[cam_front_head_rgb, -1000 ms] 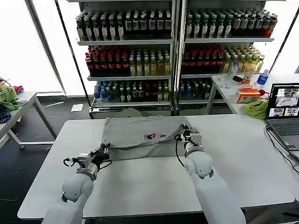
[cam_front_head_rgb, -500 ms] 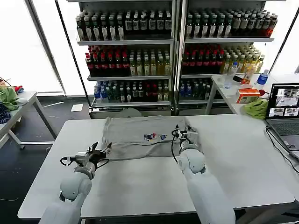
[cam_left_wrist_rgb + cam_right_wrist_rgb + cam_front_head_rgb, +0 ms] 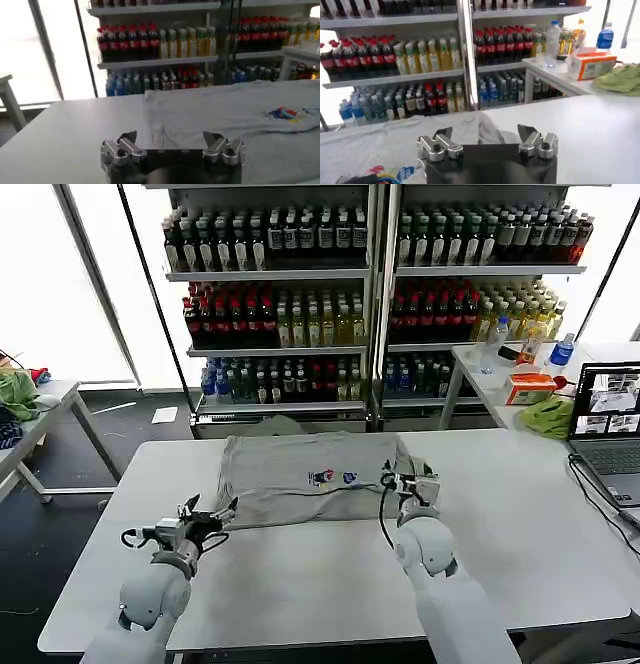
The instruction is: Fold and organize the clothes.
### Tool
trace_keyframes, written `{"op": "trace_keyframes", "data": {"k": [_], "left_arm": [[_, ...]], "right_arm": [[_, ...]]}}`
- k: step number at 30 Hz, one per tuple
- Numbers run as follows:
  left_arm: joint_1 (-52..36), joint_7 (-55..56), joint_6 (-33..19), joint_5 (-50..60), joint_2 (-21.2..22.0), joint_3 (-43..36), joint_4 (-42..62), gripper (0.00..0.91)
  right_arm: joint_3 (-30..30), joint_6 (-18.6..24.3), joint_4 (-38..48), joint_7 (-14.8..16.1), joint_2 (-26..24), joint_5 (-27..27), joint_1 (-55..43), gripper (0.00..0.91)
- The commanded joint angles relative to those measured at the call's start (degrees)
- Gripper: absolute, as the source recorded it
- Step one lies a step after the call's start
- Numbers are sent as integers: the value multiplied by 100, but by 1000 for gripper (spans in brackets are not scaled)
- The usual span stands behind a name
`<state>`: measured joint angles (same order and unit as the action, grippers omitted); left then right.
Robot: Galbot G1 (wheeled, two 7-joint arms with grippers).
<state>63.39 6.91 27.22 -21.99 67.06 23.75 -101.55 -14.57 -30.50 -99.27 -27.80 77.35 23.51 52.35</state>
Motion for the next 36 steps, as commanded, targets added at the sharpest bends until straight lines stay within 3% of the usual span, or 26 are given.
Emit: {"op": "trace_keyframes", "data": {"k": [1,14,36], "left_arm": [[225,8,4,12,-39,58,-225,907],[247,-12,108,177,37,16,-120,907],[150,9,197,191,5,58,155,907]], "right_arm": [[-114,-254,-796,-45,-466,-67,828,907],[-446,-241,-636,75,-678,49,1148,907],[-402,-230,-115,274,-409,145,738,907]]}}
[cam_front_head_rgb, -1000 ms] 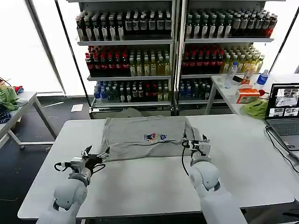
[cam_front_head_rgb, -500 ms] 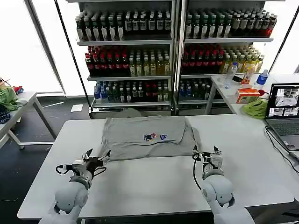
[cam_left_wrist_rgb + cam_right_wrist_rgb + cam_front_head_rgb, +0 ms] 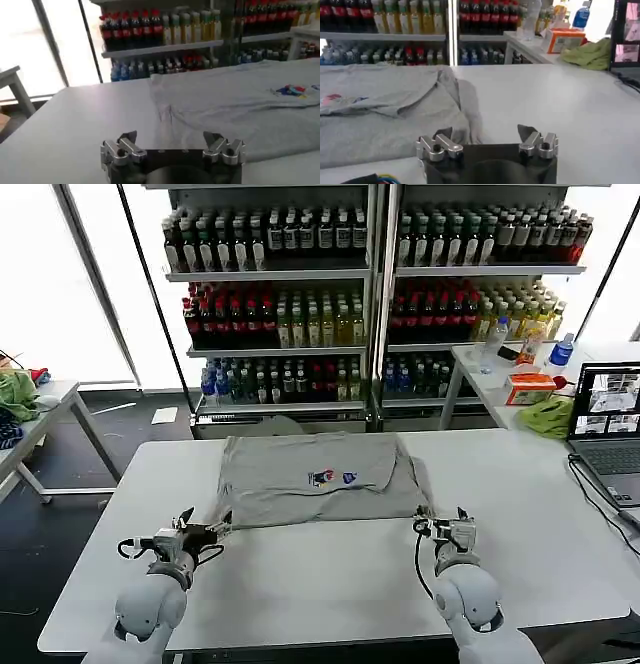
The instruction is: Fold and organize the clothes.
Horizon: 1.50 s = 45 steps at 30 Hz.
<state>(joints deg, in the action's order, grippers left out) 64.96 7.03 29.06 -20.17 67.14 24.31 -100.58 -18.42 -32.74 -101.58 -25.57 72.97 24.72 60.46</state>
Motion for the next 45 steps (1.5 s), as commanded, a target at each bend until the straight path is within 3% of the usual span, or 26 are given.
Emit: {"op": "trace_keyframes", "data": {"k": [1,12,14,15,16,17,20,22,23,24,45], "left_arm": [[-3,-6,12,8,-2,4,67,907],[93,-35,17,7,15,-1,47,907],[142,-35,36,15,27,-15,4,786],[172,-38,41,21,33,-21,-3,635],[193,-39,44,30,38,-28,-15,574],[207,-41,44,54,40,-31,-17,403],[219,-57,42,107,47,-26,12,262],[231,-75,46,108,48,-24,31,242],[236,-82,51,108,49,-25,31,60],[252,-95,59,109,55,-32,30,20],[405,-188,-64,477,221,-240,2,10]], "right_arm": [[-18,-2,132,66,41,22,-77,907],[14,13,223,126,87,34,-43,907],[13,32,268,139,100,75,-48,816],[12,39,291,139,109,96,-47,816],[12,46,311,146,118,105,-45,816],[14,50,331,153,122,114,-43,816],[29,56,394,176,128,153,-42,796],[38,69,409,217,113,198,-20,534],[42,72,408,214,106,209,-15,171],[44,75,410,214,104,232,-1,0],[9,168,25,298,54,212,302,0]]}}
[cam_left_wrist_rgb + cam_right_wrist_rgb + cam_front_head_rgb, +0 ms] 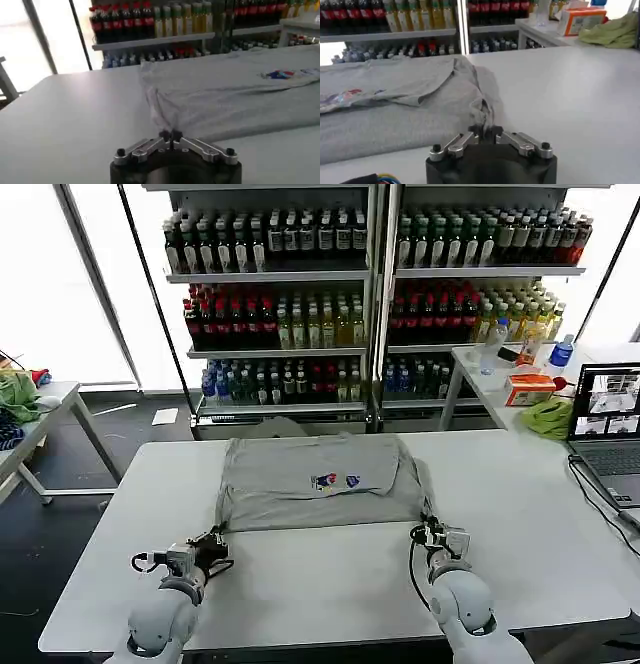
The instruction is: Fold and organize the clothes.
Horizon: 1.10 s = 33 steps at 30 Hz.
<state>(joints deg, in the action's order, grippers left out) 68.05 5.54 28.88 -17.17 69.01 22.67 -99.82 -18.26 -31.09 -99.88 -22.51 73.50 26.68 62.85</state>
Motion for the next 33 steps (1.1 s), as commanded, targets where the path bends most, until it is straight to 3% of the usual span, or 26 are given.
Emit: {"op": "trace_keyframes", "data": {"k": [1,17,33], "left_arm": [[124,-35,-63,188,33,-61,-147,10],[1443,140,-28,78,-404,257,-1968,10],[2729,247,-45,22,-463,734,-2792,10]], "right_arm": [[-24,4,-203,-24,1,19,97,0],[-457,-205,-2113,-251,-218,173,1223,0],[-662,-125,-2885,-482,-452,-122,2910,0]]}}
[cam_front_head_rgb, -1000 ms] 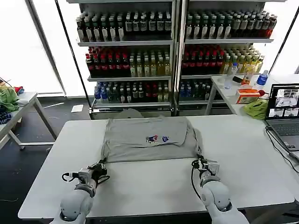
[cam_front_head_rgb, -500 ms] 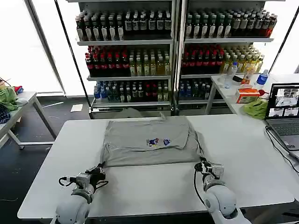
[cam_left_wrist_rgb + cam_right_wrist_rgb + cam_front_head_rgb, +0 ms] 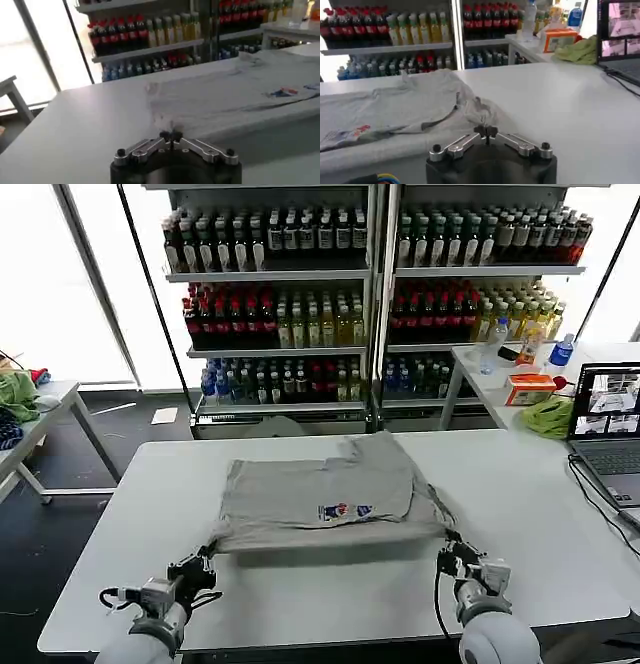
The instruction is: Fold and organize the clothes.
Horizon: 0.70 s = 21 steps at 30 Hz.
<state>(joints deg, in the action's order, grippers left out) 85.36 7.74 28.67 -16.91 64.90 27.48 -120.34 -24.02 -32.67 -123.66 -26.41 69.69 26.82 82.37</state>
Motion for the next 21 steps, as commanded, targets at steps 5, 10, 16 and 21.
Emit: {"op": "trace_keyframes", "data": {"k": [5,10,16,21], "left_arm": [[1448,26,-117,33,-18,266,-859,10],[1521,61,-186,83,50,270,-836,10],[1636,76,-184,151,52,298,-880,10],[1611,112,-166,195,93,293,-858,10]], "right_arm": [[-121,30,-855,-193,-142,-187,1393,0],[-79,45,-927,-232,-170,-231,1533,0],[-100,28,-822,-211,-237,-278,1556,0],[-85,30,-668,-175,-234,-366,1526,0]]}}
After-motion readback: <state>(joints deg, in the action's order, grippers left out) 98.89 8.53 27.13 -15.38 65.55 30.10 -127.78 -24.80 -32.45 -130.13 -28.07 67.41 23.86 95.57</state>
